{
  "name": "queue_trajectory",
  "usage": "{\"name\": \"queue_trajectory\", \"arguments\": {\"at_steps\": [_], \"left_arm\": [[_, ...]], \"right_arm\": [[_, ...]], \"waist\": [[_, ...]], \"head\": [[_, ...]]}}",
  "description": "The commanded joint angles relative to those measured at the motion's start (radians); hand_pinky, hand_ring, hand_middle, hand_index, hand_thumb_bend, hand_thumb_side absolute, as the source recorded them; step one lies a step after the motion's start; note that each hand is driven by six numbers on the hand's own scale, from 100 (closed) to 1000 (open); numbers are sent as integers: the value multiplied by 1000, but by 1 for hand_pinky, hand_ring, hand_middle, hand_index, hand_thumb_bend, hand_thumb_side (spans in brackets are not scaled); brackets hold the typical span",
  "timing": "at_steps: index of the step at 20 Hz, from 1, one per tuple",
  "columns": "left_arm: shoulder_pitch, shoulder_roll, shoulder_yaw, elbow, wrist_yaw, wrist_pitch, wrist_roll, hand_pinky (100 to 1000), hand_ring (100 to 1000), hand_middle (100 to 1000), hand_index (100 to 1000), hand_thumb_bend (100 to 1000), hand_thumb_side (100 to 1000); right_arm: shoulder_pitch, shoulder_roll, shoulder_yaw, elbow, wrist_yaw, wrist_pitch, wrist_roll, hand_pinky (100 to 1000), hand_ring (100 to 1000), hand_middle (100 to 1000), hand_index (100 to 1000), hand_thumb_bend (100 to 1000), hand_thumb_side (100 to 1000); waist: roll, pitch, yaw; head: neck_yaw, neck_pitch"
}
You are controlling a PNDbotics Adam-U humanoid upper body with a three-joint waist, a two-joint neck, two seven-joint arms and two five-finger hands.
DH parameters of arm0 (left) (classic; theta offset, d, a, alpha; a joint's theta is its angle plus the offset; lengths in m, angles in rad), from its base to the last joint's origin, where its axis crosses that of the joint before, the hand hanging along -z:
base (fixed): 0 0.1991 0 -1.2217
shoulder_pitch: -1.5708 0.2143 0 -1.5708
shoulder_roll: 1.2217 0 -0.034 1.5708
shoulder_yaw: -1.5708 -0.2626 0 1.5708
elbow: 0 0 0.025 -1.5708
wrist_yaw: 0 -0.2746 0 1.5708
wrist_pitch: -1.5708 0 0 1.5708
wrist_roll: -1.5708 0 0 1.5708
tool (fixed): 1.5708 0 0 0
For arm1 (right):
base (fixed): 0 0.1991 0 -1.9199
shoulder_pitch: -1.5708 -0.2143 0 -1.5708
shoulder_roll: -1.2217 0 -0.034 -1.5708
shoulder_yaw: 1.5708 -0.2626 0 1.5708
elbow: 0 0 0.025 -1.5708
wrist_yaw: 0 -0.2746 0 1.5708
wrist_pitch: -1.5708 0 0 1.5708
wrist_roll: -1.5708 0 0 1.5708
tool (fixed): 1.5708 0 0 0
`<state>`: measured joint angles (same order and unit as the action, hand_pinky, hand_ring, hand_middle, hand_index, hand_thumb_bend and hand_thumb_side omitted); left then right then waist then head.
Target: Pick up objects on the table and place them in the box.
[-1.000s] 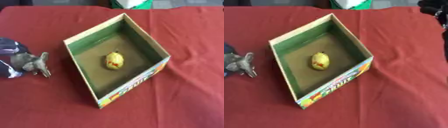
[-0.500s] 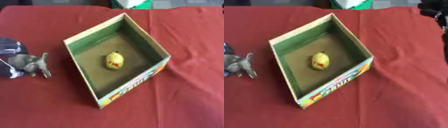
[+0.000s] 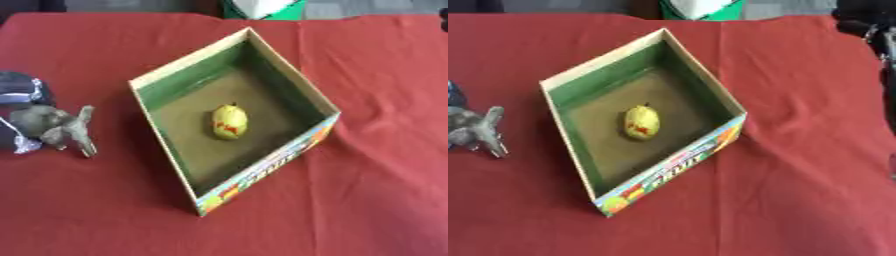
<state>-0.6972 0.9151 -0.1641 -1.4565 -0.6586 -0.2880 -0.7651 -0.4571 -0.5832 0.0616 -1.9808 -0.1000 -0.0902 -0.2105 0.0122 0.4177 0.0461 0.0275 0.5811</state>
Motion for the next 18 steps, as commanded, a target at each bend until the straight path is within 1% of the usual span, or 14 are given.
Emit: {"name": "queue_trajectory", "arguments": {"at_steps": [1,3,6,10,11,14,16,18], "left_arm": [[-10,34,28,-23,18,15,67,489,518,382,338,100,259],[-7,33,31,-30,24,34,116,467,496,358,300,100,265],[-5,31,34,-40,42,67,175,447,484,344,284,100,264],[-1,32,29,-49,57,93,206,444,482,343,283,100,264],[-1,32,30,-51,59,96,210,416,466,332,274,100,271],[-21,12,51,-80,90,127,241,406,459,326,272,100,277],[-35,0,52,-103,116,149,261,394,452,322,271,100,283],[-59,-26,52,-131,141,172,279,387,447,319,271,100,292]], "right_arm": [[-5,-9,-13,-19,-6,3,-1,800,779,714,860,100,850],[-5,-8,-14,-19,-9,4,-3,800,779,713,860,100,850],[-5,-4,-15,-19,-14,4,-4,801,779,713,860,100,849],[-5,-3,-15,-19,-18,5,-4,801,779,713,860,100,849],[-5,-3,-16,-19,-19,5,-4,801,780,713,860,100,851],[-3,1,-17,-19,-27,6,-8,800,780,714,859,100,853],[-5,1,-15,-19,-34,5,-7,799,781,715,859,100,856],[-12,1,-9,-19,-43,5,-3,799,781,716,859,100,856]], "waist": [[1,-35,4],[-1,-42,5],[-2,-53,8],[-3,-57,9],[-3,-58,9],[-4,-85,13],[-4,-96,15],[-2,-108,16]], "head": [[-7,12],[-12,20],[-14,28],[-14,31],[-15,31],[-37,47],[-45,54],[-49,59]]}}
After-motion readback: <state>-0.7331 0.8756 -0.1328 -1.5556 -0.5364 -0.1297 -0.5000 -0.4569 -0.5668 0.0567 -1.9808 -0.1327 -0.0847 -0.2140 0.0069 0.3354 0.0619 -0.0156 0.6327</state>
